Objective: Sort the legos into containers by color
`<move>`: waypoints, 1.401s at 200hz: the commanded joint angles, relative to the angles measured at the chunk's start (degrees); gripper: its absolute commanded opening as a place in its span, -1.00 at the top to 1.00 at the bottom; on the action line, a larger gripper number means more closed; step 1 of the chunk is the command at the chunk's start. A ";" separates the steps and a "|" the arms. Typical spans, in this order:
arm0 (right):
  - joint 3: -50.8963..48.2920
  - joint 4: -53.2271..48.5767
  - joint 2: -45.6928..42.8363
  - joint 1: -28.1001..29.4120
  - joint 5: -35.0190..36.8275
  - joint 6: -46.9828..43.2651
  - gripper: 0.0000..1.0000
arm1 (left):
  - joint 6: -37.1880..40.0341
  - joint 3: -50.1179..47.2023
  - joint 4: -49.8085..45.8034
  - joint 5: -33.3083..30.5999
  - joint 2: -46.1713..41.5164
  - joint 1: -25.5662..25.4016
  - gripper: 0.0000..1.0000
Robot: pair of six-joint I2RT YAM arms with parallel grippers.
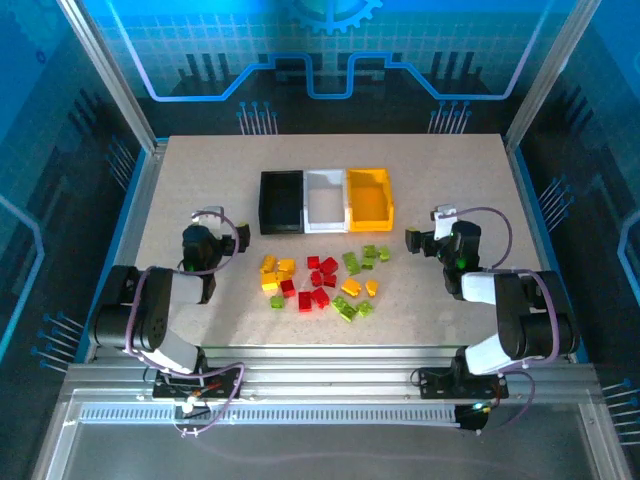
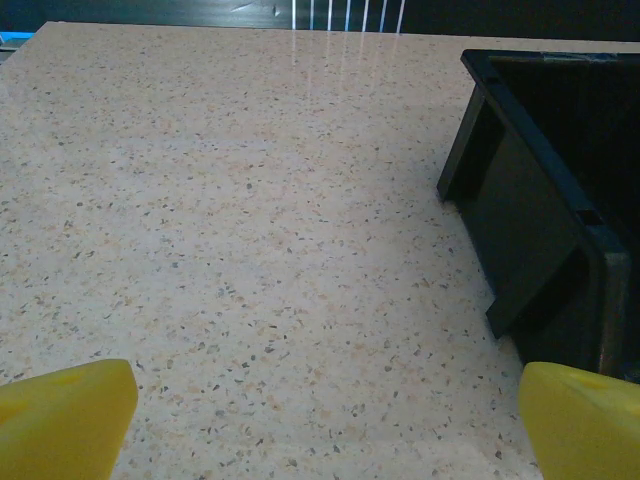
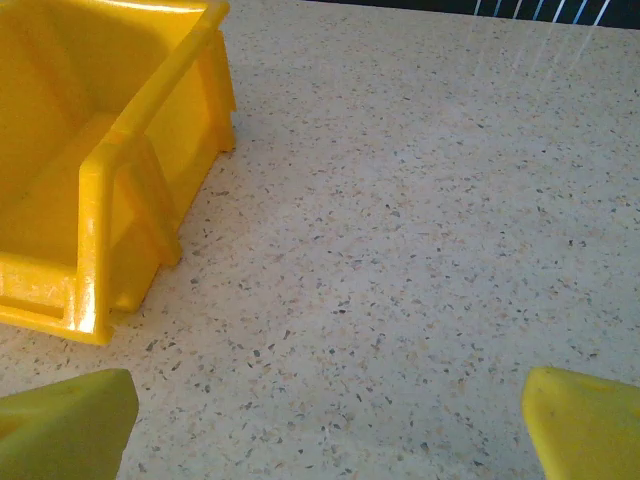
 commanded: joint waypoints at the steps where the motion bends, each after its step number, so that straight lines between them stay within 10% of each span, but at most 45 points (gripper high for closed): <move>1: 1.32 2.27 0.77 0.77 -0.29 -0.51 -1.00 | -0.94 1.17 1.79 1.19 0.68 -0.38 -0.98; 231: 1.56 2.45 0.73 0.99 0.23 -0.44 -1.00 | -1.12 1.46 0.87 -0.71 0.18 -0.55 -0.98; 280: 26.62 -40.81 -0.15 7.24 7.91 3.48 -1.00 | -1.64 10.31 -20.37 -2.11 -6.75 -0.61 -0.98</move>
